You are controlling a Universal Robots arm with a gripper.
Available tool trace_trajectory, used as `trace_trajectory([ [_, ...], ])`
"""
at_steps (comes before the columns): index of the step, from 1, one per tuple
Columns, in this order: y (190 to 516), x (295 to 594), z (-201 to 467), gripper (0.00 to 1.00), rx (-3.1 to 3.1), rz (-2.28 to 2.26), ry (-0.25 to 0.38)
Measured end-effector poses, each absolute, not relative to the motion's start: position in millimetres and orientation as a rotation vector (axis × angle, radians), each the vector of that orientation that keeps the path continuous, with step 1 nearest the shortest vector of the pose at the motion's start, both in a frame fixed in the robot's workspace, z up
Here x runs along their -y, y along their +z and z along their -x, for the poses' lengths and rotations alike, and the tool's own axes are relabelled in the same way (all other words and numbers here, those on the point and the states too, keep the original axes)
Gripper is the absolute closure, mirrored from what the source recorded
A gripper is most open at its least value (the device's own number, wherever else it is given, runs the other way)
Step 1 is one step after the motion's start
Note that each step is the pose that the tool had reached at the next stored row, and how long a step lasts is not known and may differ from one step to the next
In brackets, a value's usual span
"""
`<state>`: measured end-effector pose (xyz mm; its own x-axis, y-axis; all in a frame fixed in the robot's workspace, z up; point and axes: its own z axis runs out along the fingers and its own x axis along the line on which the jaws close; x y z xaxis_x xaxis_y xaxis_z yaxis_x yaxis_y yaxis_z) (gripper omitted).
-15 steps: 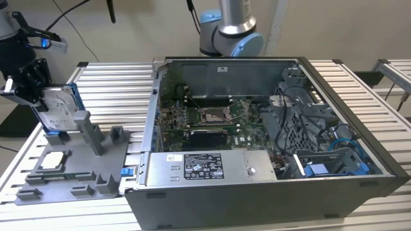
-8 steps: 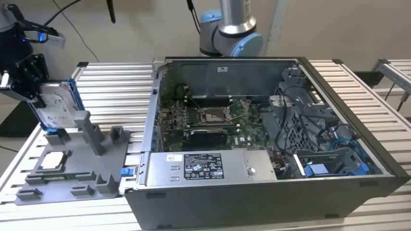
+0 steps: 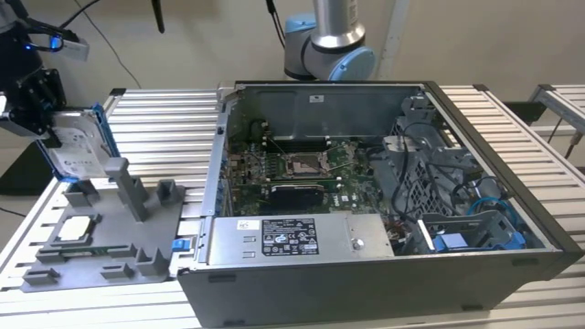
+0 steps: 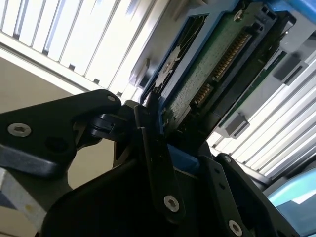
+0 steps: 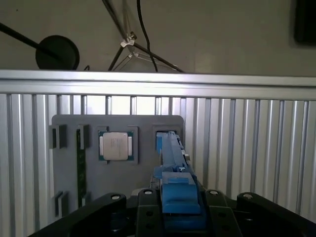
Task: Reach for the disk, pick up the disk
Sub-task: 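Pick up the disk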
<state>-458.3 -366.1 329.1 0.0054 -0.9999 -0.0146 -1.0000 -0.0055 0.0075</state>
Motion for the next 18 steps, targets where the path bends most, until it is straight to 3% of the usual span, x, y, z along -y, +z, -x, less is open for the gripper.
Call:
trace_trajectory([
  [18,355.4,366.2,458.3,1.00,-2.212,2.224,0.025],
])
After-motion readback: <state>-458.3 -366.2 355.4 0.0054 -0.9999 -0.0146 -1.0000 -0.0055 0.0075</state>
